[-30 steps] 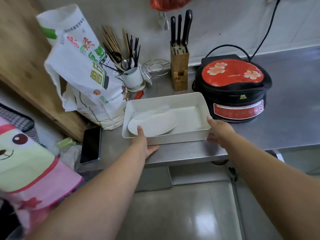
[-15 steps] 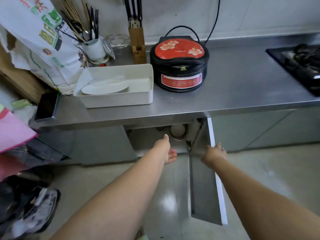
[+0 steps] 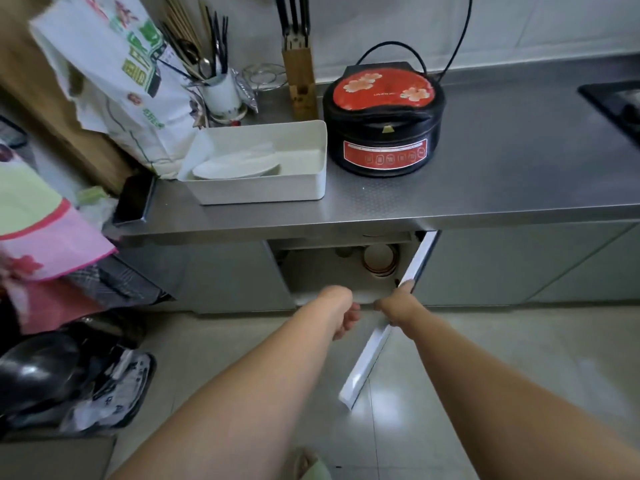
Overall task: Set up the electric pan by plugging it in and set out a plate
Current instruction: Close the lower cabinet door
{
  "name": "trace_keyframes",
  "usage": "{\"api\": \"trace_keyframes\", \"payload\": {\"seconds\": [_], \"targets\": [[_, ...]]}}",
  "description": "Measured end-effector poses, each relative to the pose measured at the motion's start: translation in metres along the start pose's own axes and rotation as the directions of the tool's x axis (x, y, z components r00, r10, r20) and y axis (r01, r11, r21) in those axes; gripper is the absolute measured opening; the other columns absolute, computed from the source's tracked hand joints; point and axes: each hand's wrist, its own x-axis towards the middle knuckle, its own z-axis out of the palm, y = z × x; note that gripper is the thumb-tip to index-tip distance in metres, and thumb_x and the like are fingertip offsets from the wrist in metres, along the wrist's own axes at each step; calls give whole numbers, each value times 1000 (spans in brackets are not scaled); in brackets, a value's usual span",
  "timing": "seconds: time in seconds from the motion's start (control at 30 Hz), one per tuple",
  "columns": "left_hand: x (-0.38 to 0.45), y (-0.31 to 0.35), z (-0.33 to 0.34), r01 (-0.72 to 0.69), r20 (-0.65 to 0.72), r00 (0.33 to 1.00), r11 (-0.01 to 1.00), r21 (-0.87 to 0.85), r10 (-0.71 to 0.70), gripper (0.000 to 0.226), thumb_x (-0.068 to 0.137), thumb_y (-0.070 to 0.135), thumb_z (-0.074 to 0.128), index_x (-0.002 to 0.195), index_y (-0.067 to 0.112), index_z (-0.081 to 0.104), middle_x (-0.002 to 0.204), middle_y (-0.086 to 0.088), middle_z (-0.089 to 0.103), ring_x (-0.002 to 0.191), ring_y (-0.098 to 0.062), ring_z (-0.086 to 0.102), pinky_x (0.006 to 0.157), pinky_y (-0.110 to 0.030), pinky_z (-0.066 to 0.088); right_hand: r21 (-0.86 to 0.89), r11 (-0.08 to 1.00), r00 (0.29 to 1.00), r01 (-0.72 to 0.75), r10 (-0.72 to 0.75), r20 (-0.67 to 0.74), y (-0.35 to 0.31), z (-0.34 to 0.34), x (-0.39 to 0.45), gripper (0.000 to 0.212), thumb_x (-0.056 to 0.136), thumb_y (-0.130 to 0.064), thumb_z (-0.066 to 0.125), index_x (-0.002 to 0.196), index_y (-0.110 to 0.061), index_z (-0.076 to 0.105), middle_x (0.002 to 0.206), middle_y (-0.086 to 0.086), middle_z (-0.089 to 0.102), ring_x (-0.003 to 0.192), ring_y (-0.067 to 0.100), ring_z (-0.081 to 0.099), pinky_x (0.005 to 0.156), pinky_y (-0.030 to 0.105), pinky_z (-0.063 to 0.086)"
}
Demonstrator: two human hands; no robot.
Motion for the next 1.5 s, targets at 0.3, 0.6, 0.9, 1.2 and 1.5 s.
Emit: {"api": "trace_keyframes", "payload": {"seconds": [0.3,0.6,0.9,1.2,1.5], "targets": [[57,51,-89,158,-141,974,978,-139,-177,78,90,68,25,97,-1,60,88,-20,65,73,-33,63,73,-41,54,431,894,988,-123,69,137,-90,76,40,45,94,-8,51,139,-4,44,143,15,42,129,29,45,106,36,39],[121,110,-137,-101,-73,995,571,-815,72,89,83,78,29,147,16,31,152,-8,37,137,-26,40,108,-52,33,888,404,975,-221,120,188,-170,109,96,50,83,-60,60,117,-23,61,128,-3,61,129,15,49,119,44,19],[138,119,-146,-89,-88,995,737,-670,40,85,81,79,29,141,19,41,140,-8,52,125,-29,52,99,-48,40,865,438,956,-246,256,142,-187,117,99,58,82,-66,54,118,-21,60,124,-1,65,115,22,60,98,37,36],[56,158,-208,-22,107,994,984,177,3,57,99,41,24,74,12,66,64,-5,72,65,-19,65,63,-23,43,248,869,719,-429,162,676,-258,70,44,48,98,-40,41,127,-3,52,119,21,64,113,35,58,100,49,41],[27,211,-290,-336,-535,806,940,-60,255,46,91,8,49,136,-2,41,129,-20,55,112,-33,58,93,-38,51,297,954,889,52,-180,421,-361,60,25,28,98,-31,50,115,-13,61,113,5,66,103,22,59,100,40,44]]}}
